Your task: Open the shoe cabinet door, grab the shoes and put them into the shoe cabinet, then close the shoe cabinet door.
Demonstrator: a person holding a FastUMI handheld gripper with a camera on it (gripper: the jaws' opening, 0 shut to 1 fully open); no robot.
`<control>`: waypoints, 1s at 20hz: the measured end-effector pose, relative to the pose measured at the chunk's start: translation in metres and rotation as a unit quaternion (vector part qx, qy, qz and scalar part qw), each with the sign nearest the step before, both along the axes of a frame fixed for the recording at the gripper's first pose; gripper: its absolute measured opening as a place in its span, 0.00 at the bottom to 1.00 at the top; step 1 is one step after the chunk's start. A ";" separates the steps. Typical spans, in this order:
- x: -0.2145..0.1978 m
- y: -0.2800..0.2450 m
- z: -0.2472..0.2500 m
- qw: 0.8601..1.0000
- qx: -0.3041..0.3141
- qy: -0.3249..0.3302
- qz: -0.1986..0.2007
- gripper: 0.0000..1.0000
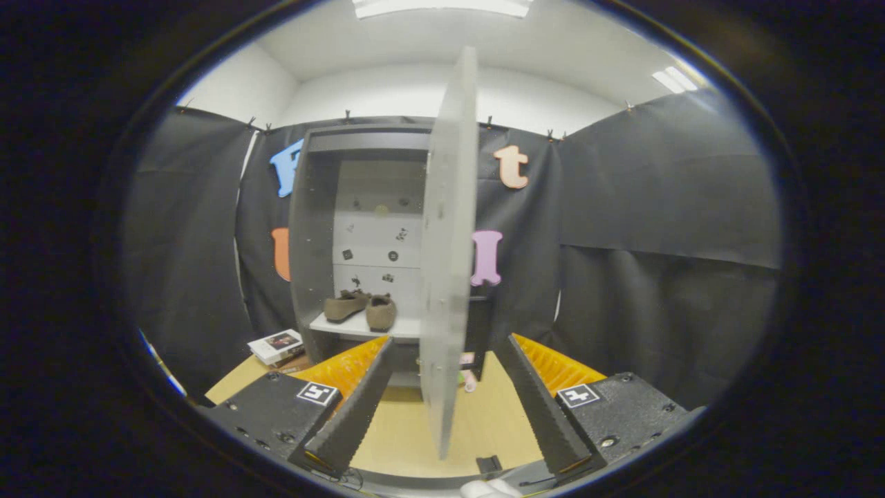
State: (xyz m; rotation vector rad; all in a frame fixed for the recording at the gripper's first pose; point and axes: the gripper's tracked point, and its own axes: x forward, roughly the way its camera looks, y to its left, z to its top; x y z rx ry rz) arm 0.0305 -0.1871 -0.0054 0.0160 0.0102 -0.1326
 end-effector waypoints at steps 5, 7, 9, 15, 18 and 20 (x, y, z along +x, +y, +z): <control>0.041 -0.058 -0.015 0.999 0.022 0.018 0.046 1.00; 0.064 -0.068 -0.018 0.997 0.028 0.023 0.072 1.00; 0.080 -0.066 -0.020 0.993 0.034 0.027 0.107 1.00; 0.095 -0.053 -0.020 0.989 0.023 0.023 0.145 0.97; 0.091 -0.032 -0.018 0.987 0.013 0.029 0.157 0.95; 0.088 -0.009 -0.018 0.985 0.013 0.030 0.170 0.95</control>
